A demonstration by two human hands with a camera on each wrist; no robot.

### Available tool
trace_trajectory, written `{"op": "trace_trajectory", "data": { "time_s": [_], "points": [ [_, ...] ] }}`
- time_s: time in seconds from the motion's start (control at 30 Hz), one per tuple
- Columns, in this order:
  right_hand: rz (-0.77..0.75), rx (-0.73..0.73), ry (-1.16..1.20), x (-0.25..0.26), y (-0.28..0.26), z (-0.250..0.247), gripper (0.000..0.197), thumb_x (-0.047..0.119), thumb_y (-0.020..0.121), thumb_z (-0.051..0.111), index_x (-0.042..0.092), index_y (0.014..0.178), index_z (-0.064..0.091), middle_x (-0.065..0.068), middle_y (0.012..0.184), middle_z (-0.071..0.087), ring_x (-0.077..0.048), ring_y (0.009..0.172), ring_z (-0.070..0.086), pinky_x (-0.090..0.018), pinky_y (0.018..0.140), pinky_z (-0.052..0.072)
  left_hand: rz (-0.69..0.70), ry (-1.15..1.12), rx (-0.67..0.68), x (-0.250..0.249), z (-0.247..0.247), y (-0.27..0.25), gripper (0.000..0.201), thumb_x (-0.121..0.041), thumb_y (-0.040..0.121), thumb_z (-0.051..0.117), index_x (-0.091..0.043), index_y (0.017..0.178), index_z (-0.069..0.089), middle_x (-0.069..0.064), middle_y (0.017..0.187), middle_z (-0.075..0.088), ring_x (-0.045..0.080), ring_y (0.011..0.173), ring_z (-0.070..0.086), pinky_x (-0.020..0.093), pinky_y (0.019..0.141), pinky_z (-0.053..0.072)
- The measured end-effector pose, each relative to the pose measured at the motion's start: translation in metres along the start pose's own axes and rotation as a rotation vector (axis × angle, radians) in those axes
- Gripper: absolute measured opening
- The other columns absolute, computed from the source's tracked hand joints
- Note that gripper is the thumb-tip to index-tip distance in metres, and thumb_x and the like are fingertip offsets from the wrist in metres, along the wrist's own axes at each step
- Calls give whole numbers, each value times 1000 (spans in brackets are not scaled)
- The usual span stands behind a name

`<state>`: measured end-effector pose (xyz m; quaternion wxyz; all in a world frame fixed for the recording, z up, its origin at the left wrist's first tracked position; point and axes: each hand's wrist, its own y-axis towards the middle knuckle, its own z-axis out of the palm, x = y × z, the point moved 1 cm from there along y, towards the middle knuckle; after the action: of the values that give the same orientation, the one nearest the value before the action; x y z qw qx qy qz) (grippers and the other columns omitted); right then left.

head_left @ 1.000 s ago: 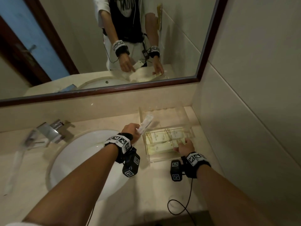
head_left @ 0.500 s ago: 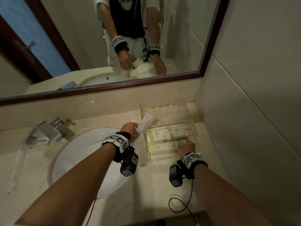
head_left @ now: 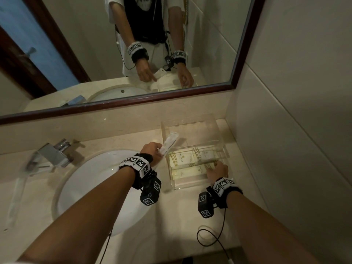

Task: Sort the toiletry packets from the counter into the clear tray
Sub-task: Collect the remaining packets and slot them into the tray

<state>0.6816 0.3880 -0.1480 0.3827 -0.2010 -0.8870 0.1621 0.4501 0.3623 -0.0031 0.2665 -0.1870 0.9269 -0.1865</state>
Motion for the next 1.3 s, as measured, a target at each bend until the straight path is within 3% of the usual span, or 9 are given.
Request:
{"op": "trace_trajectory", "data": {
  "time_s": [0.23,0.37,0.53,0.73,0.9,1.03,1.1,1.2,1.3],
  "points": [
    [-245,-67,81,31,0,-16,19,11,88,59,6,107,58,-13,113,59,-29,102,58,-33,83,46,13,-9,49,-7,7,10,29,-14,91,55,-14,118,64,12,112,67,29,104,62,28,83,46],
    [-373,151,342,61,-9,-24,22,19,88,66,14,108,60,-7,104,65,-24,87,65,-35,74,58,53,18,89,-19,11,12,20,-18,91,57,-11,106,68,11,96,63,30,95,61,28,77,45],
    [-371,445,518,94,-19,-30,54,20,82,76,18,130,50,-10,114,63,-23,83,69,-38,74,60,100,79,137,-26,14,17,25,-16,89,61,-13,113,67,13,115,65,30,107,61,24,75,39],
    [-418,482,495,104,-26,-37,12,11,88,69,9,96,60,-10,84,66,-17,70,65,-23,64,59,146,172,211,-30,17,20,27,-19,88,63,-12,114,65,10,118,64,27,109,61,24,78,42],
    [-394,457,498,92,-18,-41,12,6,89,66,-1,96,60,-12,76,64,-16,61,63,-22,59,57,142,135,228,-26,17,26,32,-23,86,67,-13,116,66,8,118,65,25,108,62,22,78,41],
    [-310,352,485,71,-5,-49,8,8,90,65,4,87,59,-11,74,64,-7,51,63,-20,56,58,119,89,232,-17,22,31,23,-19,85,68,-11,106,72,11,116,67,22,94,62,21,75,42],
    [-251,303,527,59,0,-54,10,7,90,65,6,83,58,-12,75,62,-6,48,62,-20,53,57,101,87,241,-11,29,32,24,-22,84,68,-13,106,72,10,115,67,22,99,63,21,75,42],
    [-145,294,587,42,4,-61,11,3,91,62,-4,99,59,-17,81,62,-14,55,62,-18,52,57,60,75,263,-4,39,32,28,-27,85,67,-16,110,69,7,117,66,22,108,62,22,79,43],
    [-64,278,608,24,9,-64,24,4,92,62,-9,112,59,-21,93,63,-20,65,61,-19,54,57,49,86,277,0,52,32,31,-30,86,66,-13,112,68,7,122,64,23,114,60,26,94,45]
  ]
}}
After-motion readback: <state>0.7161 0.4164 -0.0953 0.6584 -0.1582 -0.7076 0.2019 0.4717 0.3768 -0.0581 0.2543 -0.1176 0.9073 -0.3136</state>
